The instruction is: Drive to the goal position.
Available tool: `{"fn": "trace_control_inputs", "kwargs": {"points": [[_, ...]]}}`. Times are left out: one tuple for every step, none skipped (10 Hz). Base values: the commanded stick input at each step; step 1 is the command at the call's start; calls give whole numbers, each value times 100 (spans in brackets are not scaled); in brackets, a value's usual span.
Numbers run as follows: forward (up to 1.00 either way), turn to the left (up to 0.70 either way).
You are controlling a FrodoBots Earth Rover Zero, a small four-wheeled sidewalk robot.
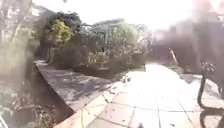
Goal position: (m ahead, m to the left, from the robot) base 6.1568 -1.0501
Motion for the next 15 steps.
{"fn": "trace_control_inputs", "kwargs": {"points": [[50,0],[50,0],[50,0],[50,3],[50,39],[50,50],[50,50],[50,50],[50,50],[50,50],[50,50],[50,50],[50,50],[50,50],[50,50]]}}
